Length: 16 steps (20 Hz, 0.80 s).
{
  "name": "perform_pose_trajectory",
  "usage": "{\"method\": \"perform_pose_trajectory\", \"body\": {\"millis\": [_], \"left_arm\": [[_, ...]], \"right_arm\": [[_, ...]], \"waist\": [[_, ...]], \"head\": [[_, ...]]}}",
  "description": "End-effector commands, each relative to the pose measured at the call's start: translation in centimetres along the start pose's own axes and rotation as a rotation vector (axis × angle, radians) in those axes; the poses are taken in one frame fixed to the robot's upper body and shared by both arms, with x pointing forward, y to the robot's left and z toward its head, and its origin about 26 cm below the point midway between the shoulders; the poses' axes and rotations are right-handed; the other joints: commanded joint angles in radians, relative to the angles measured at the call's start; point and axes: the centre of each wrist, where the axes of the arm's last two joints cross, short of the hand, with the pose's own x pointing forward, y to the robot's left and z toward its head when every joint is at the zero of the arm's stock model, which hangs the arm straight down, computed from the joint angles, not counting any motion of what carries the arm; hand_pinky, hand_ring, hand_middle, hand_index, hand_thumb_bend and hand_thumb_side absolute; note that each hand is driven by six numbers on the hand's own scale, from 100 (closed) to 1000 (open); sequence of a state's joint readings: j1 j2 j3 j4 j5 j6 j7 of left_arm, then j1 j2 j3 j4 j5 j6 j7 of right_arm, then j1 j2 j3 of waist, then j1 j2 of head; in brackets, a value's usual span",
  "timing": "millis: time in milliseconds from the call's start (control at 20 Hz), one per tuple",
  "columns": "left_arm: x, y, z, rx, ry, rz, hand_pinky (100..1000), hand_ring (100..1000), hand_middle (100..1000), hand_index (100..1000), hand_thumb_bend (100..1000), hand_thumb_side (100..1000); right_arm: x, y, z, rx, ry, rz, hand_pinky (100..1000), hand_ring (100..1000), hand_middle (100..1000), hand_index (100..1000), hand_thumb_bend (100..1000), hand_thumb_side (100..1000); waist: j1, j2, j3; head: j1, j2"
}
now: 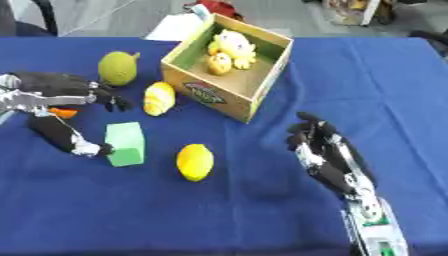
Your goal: Pick up objects on the table and place them in the box.
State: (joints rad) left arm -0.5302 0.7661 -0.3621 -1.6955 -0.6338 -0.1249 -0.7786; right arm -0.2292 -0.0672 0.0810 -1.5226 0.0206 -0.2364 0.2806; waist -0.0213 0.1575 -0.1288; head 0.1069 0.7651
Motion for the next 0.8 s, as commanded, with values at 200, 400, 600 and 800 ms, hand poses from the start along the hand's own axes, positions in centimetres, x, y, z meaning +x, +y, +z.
{"method": "perform_pose_trajectory", "body": {"millis": [200,400,600,800], "left_arm": [[-0.2,-0.3,-0.9,0.007,0.078,-0.074,825,786,815,967,445,534],[-0.2,-1.3,-1.7,-0.012,0.08,-0.069,818,775,806,958,448,539],[-0.3,-2.2,-2.2,-0.004,0.1,-0.059,790,739,766,923,427,455],[-0.4,-3.0,-2.5,0.036,0.124,-0.046,743,677,700,863,396,309]], "right_arm": [[0.5,-0.5,-0.3,0.005,-0.016,0.021,636,654,664,890,100,413],[0.5,-0.5,-0.3,0.004,-0.016,0.02,636,654,664,890,100,413],[0.5,-0.4,-0.3,0.004,-0.017,0.018,636,654,664,889,100,413],[0.5,-0.4,-0.3,0.001,-0.017,0.017,636,653,664,889,100,413]], "waist": [[0.01,-0.029,-0.001],[0.009,-0.028,0.0],[0.007,-0.027,0.0],[0.006,-0.026,0.0]], "head": [[0.0,0.005],[0.0,0.004],[0.0,0.003],[0.0,0.003]]}}
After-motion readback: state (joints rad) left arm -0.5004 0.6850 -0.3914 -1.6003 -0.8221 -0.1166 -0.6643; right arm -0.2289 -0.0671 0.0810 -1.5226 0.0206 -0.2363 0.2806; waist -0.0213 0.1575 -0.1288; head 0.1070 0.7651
